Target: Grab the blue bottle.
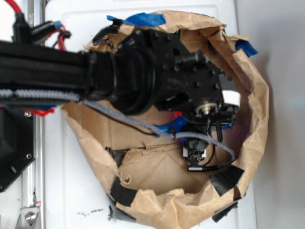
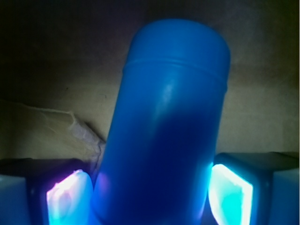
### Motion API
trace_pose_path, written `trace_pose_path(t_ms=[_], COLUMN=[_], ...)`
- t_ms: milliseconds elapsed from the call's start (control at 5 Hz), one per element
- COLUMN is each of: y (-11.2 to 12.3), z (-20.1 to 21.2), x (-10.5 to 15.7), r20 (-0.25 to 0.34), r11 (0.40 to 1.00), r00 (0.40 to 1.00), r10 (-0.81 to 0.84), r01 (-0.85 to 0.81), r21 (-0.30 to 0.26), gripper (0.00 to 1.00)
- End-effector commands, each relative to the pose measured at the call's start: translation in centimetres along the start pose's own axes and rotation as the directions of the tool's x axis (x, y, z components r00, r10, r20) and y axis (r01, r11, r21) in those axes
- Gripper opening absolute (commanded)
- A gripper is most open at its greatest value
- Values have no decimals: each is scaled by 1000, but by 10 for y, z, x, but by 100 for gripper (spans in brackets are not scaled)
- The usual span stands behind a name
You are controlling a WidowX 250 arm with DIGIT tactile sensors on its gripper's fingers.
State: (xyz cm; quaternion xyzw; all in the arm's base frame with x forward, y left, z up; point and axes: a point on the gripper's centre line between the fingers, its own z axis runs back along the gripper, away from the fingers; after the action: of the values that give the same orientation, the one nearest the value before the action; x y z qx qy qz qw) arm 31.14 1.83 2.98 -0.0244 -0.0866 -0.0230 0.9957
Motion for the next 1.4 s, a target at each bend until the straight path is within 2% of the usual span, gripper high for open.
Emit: trace_pose_path(t_ms=[0,200,400,600,800,1000,1200], y=[-3,0,2,7,23,34,35], z=[5,7,26,66,98,125,129], x=[6,9,11,6,0,-20,-26], r20=[49,59,85,85,1,-95,-124], r11=[1000,1000,998,997,993,1000,1000], r00=[999,998,996,996,1000,995,992], r10=[-4,11,5,5,12,-20,3], r01=[3,-13,-11,-12,-12,21,0], r21=[17,26,66,78,120,7,28], gripper=[0,0,0,0,0,0,0])
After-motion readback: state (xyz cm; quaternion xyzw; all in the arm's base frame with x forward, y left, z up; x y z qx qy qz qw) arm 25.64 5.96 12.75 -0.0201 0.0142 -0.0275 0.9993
